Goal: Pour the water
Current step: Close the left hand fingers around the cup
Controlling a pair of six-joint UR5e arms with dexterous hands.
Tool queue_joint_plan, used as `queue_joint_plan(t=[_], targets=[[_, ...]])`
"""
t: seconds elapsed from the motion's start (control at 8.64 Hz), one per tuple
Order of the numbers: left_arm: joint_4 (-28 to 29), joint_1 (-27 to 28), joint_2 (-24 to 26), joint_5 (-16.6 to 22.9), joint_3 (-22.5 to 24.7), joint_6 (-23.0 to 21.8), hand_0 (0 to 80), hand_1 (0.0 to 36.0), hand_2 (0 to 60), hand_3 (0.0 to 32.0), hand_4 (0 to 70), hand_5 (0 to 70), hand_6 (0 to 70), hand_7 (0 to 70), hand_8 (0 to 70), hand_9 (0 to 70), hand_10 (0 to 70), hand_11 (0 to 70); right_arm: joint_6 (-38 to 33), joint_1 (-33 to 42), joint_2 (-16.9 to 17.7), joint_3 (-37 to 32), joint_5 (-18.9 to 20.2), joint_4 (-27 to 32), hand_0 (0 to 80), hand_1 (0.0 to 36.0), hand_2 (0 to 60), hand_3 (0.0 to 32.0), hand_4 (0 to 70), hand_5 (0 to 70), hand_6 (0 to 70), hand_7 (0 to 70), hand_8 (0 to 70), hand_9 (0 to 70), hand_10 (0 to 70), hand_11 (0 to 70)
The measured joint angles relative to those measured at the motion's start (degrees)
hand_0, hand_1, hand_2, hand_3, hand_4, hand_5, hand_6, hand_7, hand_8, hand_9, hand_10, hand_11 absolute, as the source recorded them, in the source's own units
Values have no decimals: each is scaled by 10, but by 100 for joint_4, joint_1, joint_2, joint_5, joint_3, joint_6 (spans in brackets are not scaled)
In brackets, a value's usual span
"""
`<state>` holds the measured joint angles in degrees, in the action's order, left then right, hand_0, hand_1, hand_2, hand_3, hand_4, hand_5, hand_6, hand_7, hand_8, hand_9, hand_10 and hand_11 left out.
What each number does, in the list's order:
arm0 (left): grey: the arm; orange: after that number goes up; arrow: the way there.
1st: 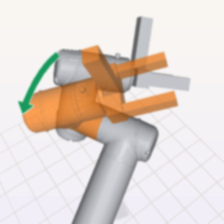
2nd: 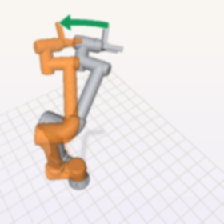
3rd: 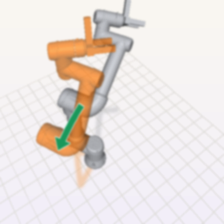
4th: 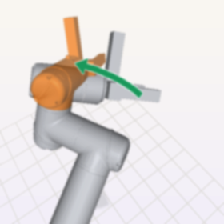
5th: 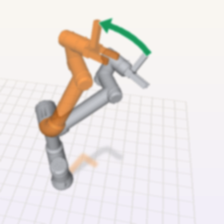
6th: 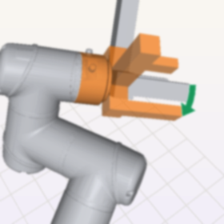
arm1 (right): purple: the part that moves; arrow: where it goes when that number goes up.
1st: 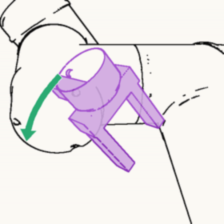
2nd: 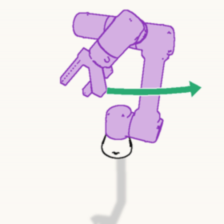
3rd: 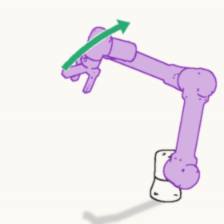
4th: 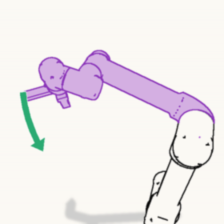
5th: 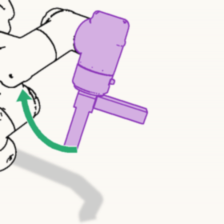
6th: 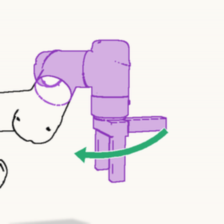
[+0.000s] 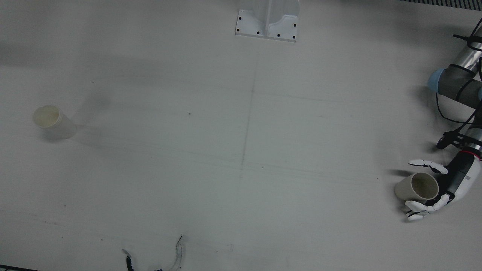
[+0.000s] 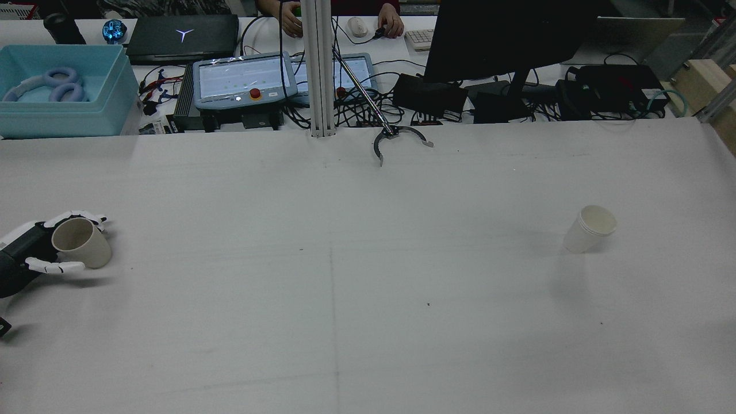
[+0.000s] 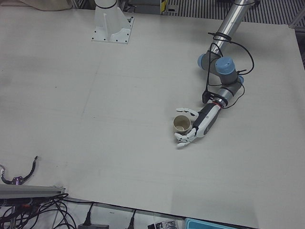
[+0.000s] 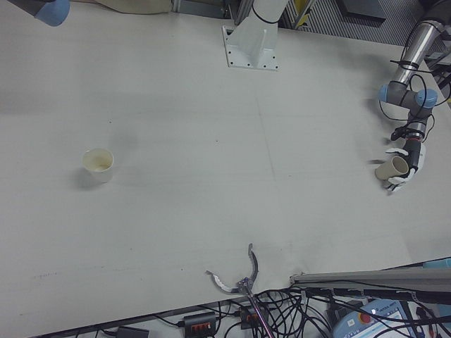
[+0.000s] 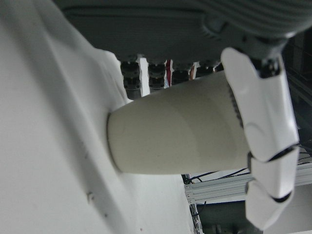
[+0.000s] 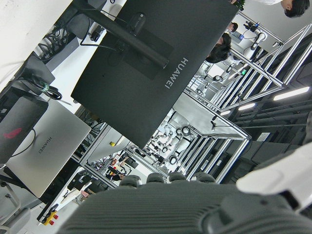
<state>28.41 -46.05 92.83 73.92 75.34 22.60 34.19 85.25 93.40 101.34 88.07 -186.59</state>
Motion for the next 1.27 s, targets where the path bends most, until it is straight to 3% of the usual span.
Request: queue_joint_plan(t=[0.12, 0.23, 0.58, 0.81, 1.04, 1.27], targets=[[-1, 0, -1, 0, 3, 2, 482, 166, 185, 0, 149, 421, 222, 501, 135, 249, 171, 260, 0, 0, -1, 0, 0, 0, 86, 88, 238, 0, 0, 0, 0, 0, 0, 0, 0, 0], [-2, -1, -2, 0, 5, 7, 485, 172, 185, 0, 138, 441, 221, 486, 129, 237, 161, 247, 0, 0, -3, 0, 0, 0, 86, 88, 235, 0, 0, 0, 0, 0, 0, 0, 0, 0], [-7, -1, -13, -9, 59, 14, 487, 175, 188, 0, 141, 411, 221, 486, 140, 253, 175, 267, 0, 6, -5, 0, -8, 0, 77, 85, 232, 0, 0, 0, 0, 0, 0, 0, 0, 0], [-26, 5, -28, -6, 85, 35, 504, 203, 198, 0, 131, 386, 196, 470, 121, 228, 149, 232, 0, 9, -6, 0, -9, 0, 77, 85, 230, 0, 0, 0, 0, 0, 0, 0, 0, 0], [-29, 7, -35, -14, 92, 68, 550, 274, 293, 0, 144, 353, 196, 472, 133, 244, 167, 264, 0, 9, -6, -3, -9, 0, 69, 82, 227, 0, 0, 0, 0, 0, 0, 0, 0, 0], [-38, 13, -37, -23, 107, 83, 543, 292, 416, 0, 173, 368, 226, 479, 158, 272, 208, 324, 0, 15, -1, -4, -9, 0, 64, 80, 226, 0, 0, 0, 0, 0, 0, 0, 0, 0]])
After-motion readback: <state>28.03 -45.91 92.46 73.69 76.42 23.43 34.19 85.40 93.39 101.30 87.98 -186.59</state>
